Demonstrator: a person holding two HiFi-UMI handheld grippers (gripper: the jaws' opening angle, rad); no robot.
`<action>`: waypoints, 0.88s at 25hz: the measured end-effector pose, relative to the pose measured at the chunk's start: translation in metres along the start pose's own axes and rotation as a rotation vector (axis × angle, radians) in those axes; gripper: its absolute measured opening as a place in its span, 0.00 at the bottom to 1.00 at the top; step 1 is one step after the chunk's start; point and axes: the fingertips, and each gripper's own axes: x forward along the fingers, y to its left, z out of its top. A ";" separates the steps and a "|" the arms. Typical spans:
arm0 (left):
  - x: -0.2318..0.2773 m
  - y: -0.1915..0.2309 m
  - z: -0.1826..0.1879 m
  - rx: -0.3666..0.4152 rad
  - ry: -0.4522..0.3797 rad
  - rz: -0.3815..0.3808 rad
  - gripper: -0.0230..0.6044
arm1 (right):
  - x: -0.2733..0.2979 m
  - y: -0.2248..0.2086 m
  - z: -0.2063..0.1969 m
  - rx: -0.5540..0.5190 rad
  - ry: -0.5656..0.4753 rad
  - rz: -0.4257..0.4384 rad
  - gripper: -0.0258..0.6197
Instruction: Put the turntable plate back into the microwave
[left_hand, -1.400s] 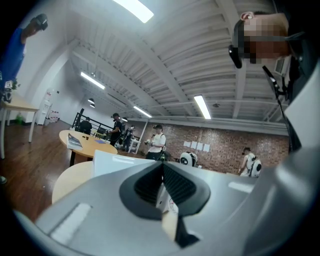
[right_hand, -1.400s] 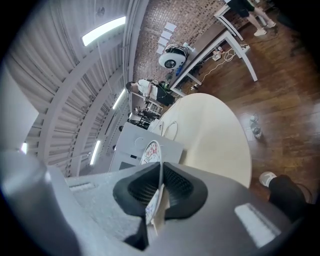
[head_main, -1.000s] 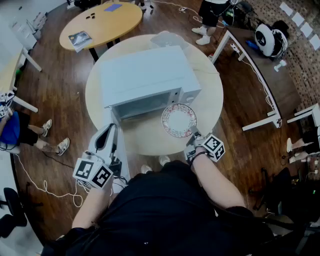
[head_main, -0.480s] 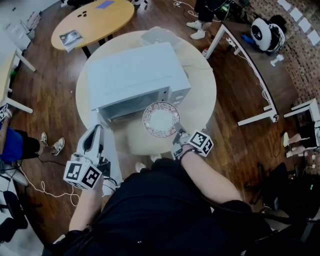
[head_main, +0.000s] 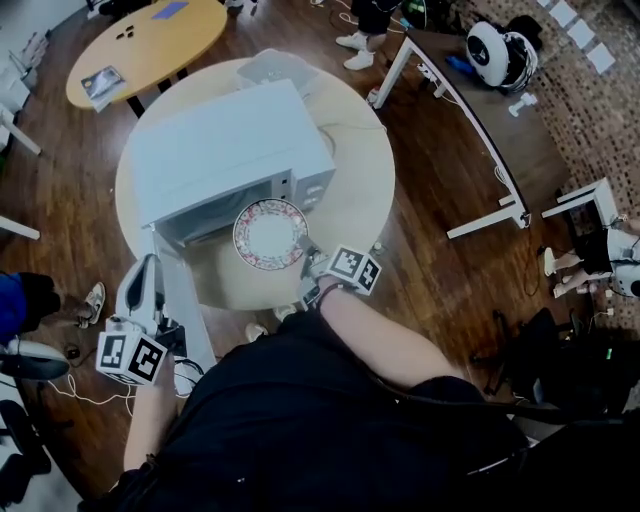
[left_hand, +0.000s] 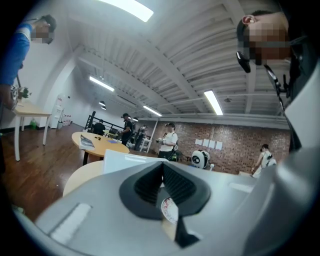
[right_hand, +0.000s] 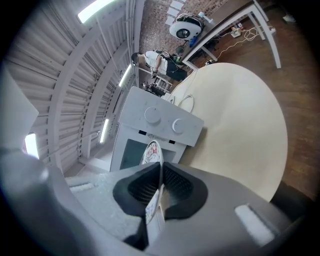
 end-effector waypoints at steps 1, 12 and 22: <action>-0.001 -0.001 0.001 0.004 -0.002 0.003 0.04 | 0.003 0.003 -0.001 -0.003 0.008 0.006 0.07; -0.023 0.002 0.003 0.004 -0.032 0.074 0.04 | 0.033 0.024 -0.016 -0.045 0.109 0.039 0.07; -0.044 0.008 0.006 0.002 -0.074 0.129 0.04 | 0.060 0.036 -0.037 -0.076 0.173 0.069 0.07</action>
